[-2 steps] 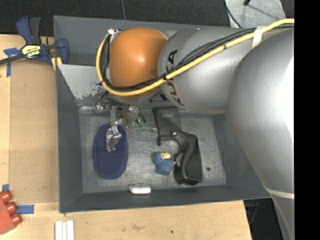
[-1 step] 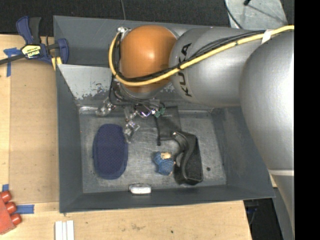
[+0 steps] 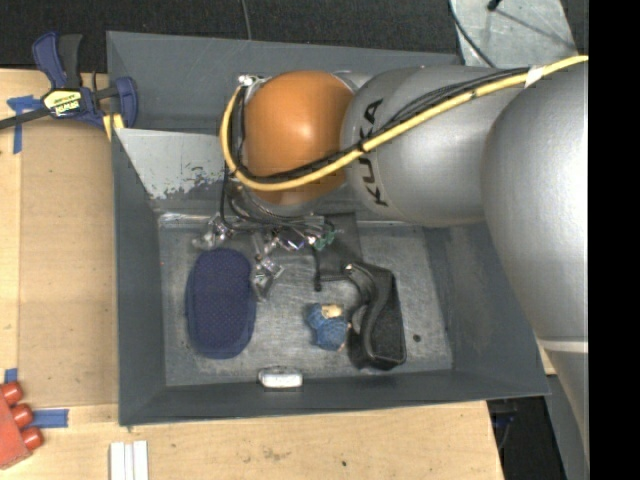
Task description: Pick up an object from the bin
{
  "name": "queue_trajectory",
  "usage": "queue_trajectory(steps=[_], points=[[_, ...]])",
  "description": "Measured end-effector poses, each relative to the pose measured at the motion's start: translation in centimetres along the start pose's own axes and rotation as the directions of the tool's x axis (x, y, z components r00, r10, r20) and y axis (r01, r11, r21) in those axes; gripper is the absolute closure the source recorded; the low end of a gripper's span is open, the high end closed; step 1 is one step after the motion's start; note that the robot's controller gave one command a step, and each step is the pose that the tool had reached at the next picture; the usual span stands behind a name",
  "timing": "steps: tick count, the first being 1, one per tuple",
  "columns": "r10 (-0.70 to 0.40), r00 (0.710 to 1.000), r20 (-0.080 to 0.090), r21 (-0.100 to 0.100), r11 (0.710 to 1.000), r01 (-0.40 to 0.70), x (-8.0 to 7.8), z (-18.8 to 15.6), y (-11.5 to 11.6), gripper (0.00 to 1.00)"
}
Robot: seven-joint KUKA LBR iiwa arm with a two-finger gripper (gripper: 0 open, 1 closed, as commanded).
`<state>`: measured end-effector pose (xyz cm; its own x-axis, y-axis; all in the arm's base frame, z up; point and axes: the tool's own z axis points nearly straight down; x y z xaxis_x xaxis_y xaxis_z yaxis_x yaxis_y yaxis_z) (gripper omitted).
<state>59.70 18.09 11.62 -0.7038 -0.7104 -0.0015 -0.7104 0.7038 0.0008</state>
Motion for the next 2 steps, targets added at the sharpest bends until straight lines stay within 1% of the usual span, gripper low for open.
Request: queue_trajectory(steps=[1, 2], points=[[-0.499, 0.867, 0.001, 0.003, 0.867, 0.499, -1.0, 4.4, 0.5, 0.0], [-0.853, 0.522, -0.001, 0.001, 0.522, 0.853, -0.9, 4.4, 5.9, 0.0]])
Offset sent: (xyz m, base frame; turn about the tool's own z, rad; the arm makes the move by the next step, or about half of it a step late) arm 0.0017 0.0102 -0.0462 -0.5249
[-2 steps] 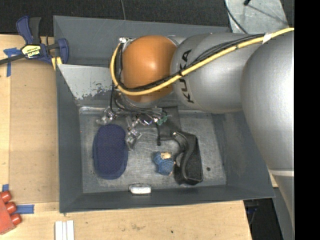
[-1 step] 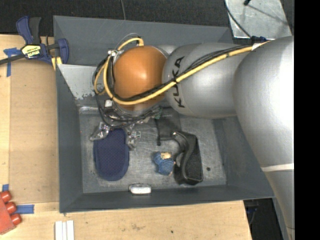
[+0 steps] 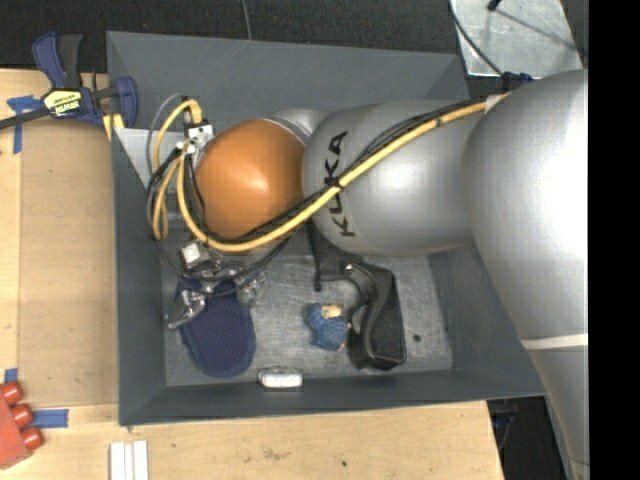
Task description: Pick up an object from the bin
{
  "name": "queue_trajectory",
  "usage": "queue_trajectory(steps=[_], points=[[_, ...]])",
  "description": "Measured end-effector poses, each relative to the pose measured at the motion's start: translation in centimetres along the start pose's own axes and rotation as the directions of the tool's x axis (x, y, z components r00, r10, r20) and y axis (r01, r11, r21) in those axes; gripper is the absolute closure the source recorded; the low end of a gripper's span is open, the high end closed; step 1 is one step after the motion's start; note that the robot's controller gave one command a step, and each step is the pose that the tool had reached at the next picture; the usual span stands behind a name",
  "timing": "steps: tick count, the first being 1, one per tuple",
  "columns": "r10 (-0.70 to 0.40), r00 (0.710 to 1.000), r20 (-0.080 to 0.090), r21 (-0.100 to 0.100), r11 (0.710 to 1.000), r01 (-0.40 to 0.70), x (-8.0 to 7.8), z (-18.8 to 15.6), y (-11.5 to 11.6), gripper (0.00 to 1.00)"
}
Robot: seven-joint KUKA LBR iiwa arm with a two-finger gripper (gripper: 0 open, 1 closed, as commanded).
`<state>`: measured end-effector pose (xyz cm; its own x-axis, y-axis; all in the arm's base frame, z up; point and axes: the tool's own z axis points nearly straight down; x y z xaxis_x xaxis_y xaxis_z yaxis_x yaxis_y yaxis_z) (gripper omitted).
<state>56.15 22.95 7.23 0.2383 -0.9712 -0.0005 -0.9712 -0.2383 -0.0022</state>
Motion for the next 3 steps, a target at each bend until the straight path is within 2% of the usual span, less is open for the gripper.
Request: queue_trajectory(steps=[1, 2, 3], points=[[0.004, 1.0, 0.002, 0.0, 1.0, -0.004, 0.0, -0.1, -0.1, 1.0], [0.007, 1.0, 0.003, 0.001, 1.0, -0.007, -0.1, -1.2, -0.1, 1.0], [0.009, 1.0, 0.002, 0.004, 1.0, -0.009, -0.1, -6.0, -0.3, 1.0]])
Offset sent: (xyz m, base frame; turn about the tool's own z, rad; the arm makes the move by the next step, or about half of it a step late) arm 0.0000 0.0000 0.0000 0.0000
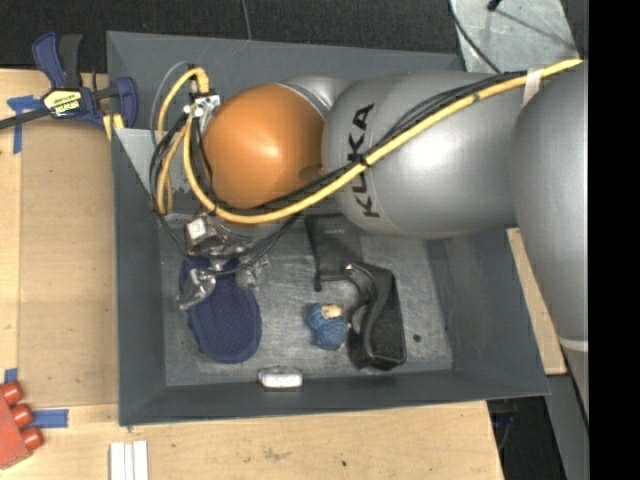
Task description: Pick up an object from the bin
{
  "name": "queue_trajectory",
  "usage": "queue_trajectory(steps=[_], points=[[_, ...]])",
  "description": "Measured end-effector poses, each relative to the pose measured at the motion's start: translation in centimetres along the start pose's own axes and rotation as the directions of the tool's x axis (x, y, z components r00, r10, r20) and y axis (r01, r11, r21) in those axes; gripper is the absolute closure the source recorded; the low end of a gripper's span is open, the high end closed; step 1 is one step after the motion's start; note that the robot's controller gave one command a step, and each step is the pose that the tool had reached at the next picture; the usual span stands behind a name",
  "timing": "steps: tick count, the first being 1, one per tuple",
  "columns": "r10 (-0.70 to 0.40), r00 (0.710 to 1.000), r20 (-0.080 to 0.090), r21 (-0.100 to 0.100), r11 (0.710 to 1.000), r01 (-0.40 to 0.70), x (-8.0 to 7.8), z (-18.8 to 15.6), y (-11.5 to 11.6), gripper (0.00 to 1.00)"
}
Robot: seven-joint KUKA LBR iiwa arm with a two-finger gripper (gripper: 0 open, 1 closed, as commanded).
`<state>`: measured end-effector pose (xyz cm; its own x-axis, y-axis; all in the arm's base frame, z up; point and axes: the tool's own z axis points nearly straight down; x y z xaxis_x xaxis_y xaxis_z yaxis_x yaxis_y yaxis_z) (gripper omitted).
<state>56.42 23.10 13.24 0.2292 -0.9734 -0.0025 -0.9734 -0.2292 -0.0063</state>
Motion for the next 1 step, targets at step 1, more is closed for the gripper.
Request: queue_trajectory(steps=[1], points=[[0.003, 1.0, 0.0, 0.002, 1.0, -0.003, -0.04, -5.88, -0.23, 1.0]])
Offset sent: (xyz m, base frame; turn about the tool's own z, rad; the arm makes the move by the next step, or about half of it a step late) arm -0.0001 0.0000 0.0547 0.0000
